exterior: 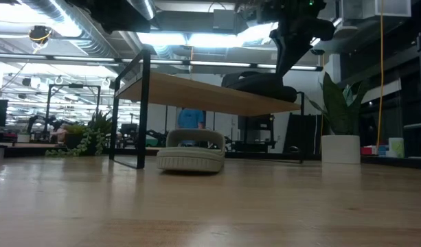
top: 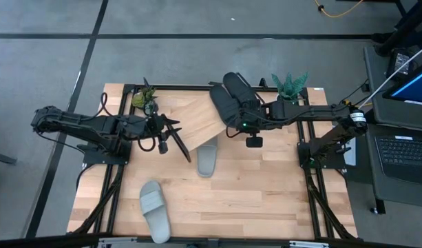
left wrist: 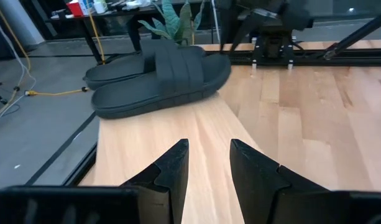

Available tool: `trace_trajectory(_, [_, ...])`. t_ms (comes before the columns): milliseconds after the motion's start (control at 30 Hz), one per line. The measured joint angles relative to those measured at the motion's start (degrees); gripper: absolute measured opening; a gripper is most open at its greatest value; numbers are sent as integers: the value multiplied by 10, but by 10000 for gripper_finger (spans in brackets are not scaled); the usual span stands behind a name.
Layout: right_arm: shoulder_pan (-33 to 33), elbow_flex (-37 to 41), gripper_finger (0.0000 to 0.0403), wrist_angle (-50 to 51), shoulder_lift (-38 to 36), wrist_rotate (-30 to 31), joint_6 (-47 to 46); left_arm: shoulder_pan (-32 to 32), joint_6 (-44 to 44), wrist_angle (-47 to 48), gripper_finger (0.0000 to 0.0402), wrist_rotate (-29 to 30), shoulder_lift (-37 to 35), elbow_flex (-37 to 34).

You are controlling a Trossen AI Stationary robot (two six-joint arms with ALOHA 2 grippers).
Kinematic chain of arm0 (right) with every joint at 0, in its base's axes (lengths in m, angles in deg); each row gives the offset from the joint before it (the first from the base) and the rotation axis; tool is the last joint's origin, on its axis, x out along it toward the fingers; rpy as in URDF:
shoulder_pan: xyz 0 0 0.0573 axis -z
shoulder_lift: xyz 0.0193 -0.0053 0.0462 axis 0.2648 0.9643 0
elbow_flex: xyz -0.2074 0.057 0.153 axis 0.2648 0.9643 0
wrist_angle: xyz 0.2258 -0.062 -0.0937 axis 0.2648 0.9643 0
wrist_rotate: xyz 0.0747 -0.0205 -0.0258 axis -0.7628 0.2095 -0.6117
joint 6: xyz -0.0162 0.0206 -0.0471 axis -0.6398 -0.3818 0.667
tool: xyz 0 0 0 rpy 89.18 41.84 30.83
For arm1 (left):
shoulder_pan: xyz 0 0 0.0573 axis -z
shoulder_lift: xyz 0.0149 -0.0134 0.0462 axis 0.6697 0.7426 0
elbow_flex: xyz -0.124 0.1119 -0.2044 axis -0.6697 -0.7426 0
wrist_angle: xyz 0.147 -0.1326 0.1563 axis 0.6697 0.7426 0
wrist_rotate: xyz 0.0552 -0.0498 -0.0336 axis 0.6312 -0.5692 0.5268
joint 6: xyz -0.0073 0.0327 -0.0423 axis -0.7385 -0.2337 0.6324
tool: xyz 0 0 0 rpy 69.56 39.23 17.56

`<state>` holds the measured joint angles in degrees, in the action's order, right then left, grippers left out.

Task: Pick and place slides into the shelf
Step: Put the black slipper on the shelf

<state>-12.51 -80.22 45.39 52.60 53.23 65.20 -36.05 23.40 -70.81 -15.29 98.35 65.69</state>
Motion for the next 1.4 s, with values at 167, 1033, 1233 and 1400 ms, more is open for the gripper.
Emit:
trace_trajectory(167, [0, 0, 62, -8, 0, 7, -1, 12, 0, 0, 110, 0, 0, 0])
trace_trajectory(1033, [1, 0, 107, -10, 0, 39, -15, 21, 0, 0, 110, 0, 0, 0])
trace_trajectory(1233, [0, -2, 107, -5, 0, 38, -10, 21, 0, 0, 110, 0, 0, 0])
trace_trajectory(1400, [-18, -21, 66, -1, 0, 35, 0, 21, 0, 0, 110, 0, 0, 0])
